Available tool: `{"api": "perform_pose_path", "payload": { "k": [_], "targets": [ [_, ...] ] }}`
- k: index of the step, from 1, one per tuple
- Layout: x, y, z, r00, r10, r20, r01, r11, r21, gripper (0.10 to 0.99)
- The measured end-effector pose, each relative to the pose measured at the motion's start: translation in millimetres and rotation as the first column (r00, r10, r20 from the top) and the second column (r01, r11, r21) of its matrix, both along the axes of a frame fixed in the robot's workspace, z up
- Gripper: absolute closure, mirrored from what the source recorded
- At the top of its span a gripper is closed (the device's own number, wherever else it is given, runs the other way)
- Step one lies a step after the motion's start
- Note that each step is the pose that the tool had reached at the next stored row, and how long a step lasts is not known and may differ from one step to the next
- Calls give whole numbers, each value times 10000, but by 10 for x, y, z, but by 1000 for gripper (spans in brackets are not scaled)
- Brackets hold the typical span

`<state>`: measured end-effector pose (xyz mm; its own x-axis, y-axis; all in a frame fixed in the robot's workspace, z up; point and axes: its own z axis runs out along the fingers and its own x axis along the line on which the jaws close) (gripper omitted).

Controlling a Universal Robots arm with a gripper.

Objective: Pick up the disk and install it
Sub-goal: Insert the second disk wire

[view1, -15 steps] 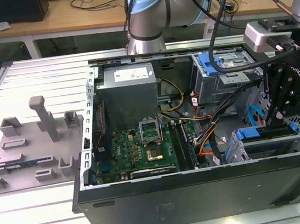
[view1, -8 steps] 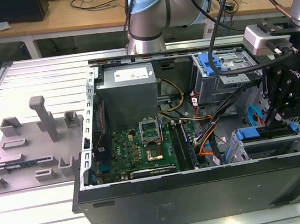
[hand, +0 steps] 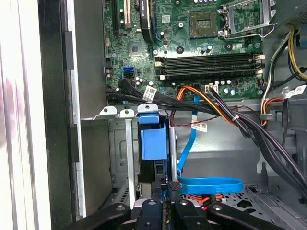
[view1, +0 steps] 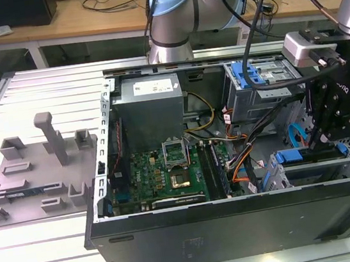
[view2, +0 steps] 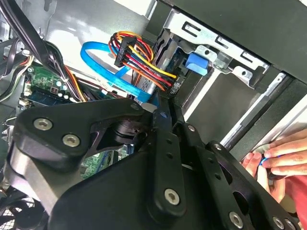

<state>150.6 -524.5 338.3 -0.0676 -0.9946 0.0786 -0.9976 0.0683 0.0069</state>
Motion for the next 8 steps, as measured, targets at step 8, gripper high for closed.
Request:
{"api": "perform_pose_path", "payload": {
  "k": [8],
  "targets": [
    [0, 21, 279, 10000, 0, 1, 0, 10000, -29, 749]
  ]
}}
